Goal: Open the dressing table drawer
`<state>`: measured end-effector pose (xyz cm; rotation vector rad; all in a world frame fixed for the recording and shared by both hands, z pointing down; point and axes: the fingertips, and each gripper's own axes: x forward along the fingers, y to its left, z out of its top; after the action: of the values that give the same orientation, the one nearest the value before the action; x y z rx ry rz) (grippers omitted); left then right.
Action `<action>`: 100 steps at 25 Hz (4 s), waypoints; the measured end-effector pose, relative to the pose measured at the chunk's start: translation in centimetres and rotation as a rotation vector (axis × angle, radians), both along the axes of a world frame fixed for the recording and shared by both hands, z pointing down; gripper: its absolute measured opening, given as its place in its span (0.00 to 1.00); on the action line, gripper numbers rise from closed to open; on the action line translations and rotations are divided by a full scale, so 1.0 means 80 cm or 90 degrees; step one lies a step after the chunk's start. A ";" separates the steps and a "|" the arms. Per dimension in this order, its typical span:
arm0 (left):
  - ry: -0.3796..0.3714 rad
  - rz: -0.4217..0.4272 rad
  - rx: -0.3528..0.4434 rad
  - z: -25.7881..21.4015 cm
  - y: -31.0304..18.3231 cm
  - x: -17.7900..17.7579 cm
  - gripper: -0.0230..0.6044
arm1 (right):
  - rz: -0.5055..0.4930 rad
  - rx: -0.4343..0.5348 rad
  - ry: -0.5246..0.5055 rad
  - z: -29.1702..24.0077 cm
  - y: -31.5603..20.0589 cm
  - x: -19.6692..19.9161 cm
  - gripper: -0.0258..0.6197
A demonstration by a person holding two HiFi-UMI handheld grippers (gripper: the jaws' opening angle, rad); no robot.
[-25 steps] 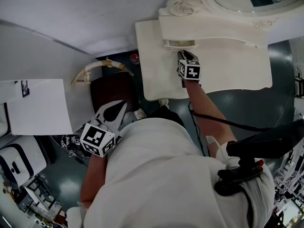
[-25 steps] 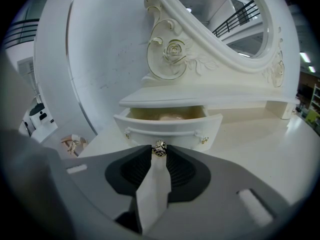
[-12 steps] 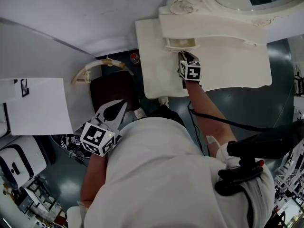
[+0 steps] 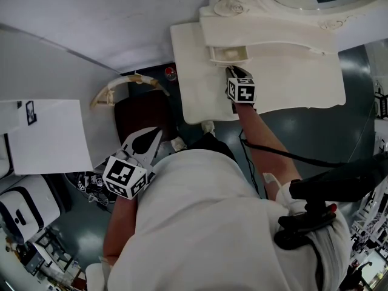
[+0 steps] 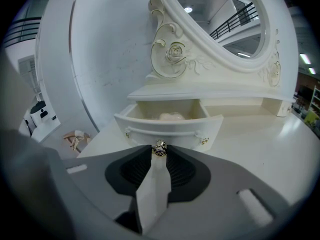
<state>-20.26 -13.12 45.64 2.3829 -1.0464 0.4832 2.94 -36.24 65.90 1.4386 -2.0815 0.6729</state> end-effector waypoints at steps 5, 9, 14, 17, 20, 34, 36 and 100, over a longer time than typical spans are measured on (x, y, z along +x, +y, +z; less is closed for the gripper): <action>-0.001 0.003 0.000 0.000 0.005 -0.002 0.04 | -0.007 0.003 0.000 0.001 0.003 0.000 0.19; -0.002 0.007 0.000 0.001 0.009 -0.003 0.04 | -0.008 0.002 -0.003 0.001 0.005 0.002 0.26; 0.001 0.017 0.002 0.001 0.014 -0.003 0.04 | -0.005 0.002 -0.002 0.001 0.016 0.005 0.26; 0.003 0.026 0.005 0.001 0.013 -0.002 0.04 | -0.002 -0.003 0.000 0.002 0.024 0.006 0.26; 0.007 0.036 0.007 0.001 0.016 -0.003 0.04 | -0.001 -0.009 0.003 0.002 0.037 0.008 0.24; 0.016 0.074 0.021 0.002 0.046 -0.021 0.04 | -0.016 -0.022 0.002 -0.012 0.129 -0.013 0.04; 0.018 0.080 0.021 0.004 0.051 -0.022 0.04 | -0.024 -0.022 -0.002 -0.018 0.145 -0.019 0.04; 0.032 0.143 -0.001 0.036 0.126 0.020 0.04 | -0.227 0.060 0.003 -0.153 0.337 -0.086 0.04</action>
<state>-18.64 -3.05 48.49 2.5100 -0.7596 0.4986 -3.91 -9.28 53.69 1.0704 -2.3113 0.4321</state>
